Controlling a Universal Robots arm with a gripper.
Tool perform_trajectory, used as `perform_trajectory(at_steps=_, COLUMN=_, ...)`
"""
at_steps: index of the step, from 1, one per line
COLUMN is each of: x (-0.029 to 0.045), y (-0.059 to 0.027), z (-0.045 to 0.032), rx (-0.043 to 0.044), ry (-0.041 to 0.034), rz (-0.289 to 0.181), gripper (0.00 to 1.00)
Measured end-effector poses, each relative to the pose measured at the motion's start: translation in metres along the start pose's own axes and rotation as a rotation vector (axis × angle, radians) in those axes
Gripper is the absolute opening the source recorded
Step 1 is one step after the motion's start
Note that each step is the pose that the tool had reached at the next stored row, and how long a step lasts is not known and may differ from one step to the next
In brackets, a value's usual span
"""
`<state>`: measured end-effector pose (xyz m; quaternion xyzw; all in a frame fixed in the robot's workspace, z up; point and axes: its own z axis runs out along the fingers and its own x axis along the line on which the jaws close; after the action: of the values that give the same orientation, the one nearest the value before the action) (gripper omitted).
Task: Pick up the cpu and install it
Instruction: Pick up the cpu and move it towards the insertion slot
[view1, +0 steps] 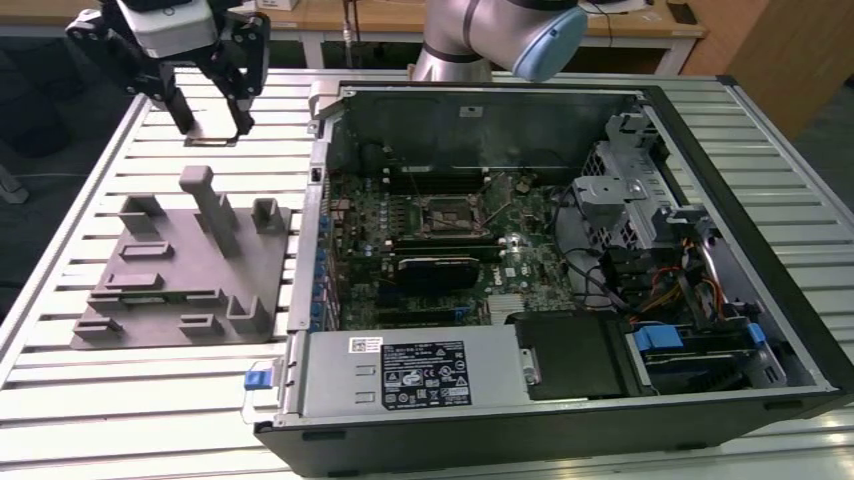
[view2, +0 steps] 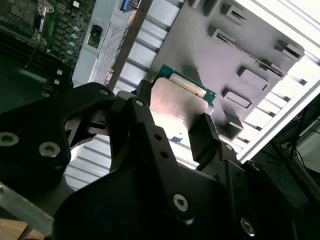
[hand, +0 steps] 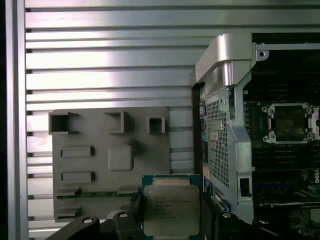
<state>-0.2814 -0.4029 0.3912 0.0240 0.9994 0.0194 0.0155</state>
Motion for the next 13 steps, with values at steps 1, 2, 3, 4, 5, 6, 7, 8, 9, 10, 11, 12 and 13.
perform_trajectory(at_steps=1, x=-0.0028, y=0.0001, z=0.0001, rx=0.0, ry=0.0, rz=0.0, gripper=0.54)
perform_trajectory(at_steps=2, x=-0.0056, y=0.0002, z=0.0002, rx=0.0, ry=0.0001, rz=0.0, gripper=0.54)
perform_trajectory(at_steps=3, x=-0.0084, y=0.0004, z=0.0003, rx=0.0, ry=0.0, rz=0.0, gripper=0.54)
perform_trajectory(at_steps=4, x=-0.0113, y=0.0005, z=0.0003, rx=0.0001, ry=0.0001, rz=0.0, gripper=0.54)
perform_trajectory(at_steps=5, x=-0.0142, y=0.0007, z=0.0004, rx=0.0001, ry=0.0001, rz=0.0, gripper=0.54)
perform_trajectory(at_steps=6, x=-0.017, y=0.0008, z=0.0005, rx=0.0, ry=0.0001, rz=0.0, gripper=0.54)
perform_trajectory(at_steps=7, x=-0.0197, y=0.0009, z=0.0006, rx=0.0, ry=0.0, rz=0.0, gripper=0.54)
perform_trajectory(at_steps=8, x=-0.0223, y=0.0011, z=0.0007, rx=0.0, ry=0.0, rz=0.0, gripper=0.54)
perform_trajectory(at_steps=9, x=-0.0249, y=0.0012, z=0.0008, rx=0.0, ry=0.0, rz=0.0, gripper=0.54)
perform_trajectory(at_steps=10, x=-0.0276, y=0.0013, z=0.0009, rx=0.0, ry=0.0, rz=0.0, gripper=0.54)
perform_trajectory(at_steps=11, x=-0.0303, y=0.0014, z=0.001, rx=0.0, ry=0.0, rz=0.0, gripper=0.54)
perform_trajectory(at_steps=12, x=-0.0328, y=0.0015, z=0.001, rx=0.0, ry=0.0, rz=0.0, gripper=0.54)
perform_trajectory(at_steps=13, x=-0.0357, y=0.0017, z=0.0011, rx=0.0001, ry=0.0001, rz=0.0, gripper=0.54)
